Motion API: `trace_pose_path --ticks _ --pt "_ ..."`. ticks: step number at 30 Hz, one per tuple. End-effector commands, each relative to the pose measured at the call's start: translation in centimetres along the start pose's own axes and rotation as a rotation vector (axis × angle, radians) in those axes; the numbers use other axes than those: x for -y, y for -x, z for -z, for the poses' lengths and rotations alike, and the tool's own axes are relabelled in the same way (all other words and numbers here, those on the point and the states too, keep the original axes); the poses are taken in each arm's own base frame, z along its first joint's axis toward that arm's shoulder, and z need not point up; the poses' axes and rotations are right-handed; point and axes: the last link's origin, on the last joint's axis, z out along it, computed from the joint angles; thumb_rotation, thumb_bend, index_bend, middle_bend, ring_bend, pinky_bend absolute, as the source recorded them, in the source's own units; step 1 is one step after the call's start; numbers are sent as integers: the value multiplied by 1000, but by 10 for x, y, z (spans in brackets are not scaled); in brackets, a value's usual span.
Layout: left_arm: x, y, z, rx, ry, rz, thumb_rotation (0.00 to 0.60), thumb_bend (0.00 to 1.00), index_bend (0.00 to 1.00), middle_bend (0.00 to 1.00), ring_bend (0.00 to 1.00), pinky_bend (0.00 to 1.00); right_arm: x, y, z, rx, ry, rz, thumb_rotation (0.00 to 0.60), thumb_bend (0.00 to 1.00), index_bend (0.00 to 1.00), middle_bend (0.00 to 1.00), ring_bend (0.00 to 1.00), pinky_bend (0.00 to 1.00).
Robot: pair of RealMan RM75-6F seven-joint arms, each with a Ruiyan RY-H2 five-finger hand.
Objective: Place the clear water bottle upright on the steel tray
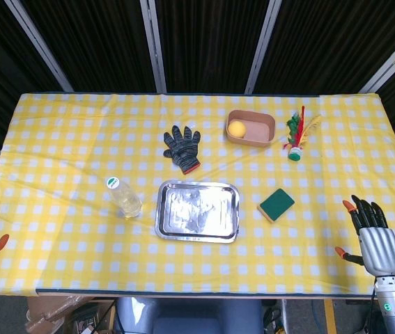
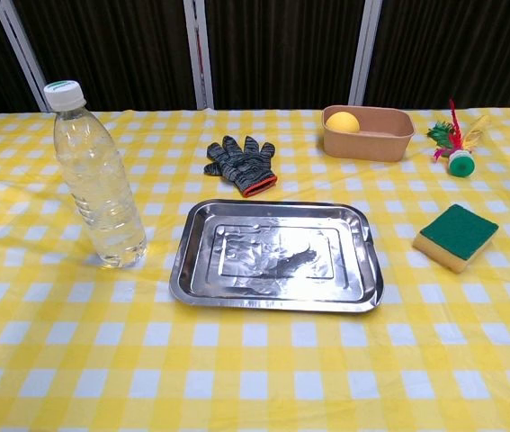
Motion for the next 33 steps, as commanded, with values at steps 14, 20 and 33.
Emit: trace_pose_path --ticks 14,20,33 --pt "-4 4 0 14 10 -8 600 269 175 82 0 0 -2 -3 2 -9 4 -3 600 49 111 0 4 0" --pt "-6 4 1 8 14 -3 600 269 175 81 0 0 -2 -3 3 -6 -1 -2 600 49 111 0 3 0" --pt "-27 11 -5 75 65 312 600 198 176 77 0 0 -2 -1 3 3 3 -8 600 50 111 0 3 0"
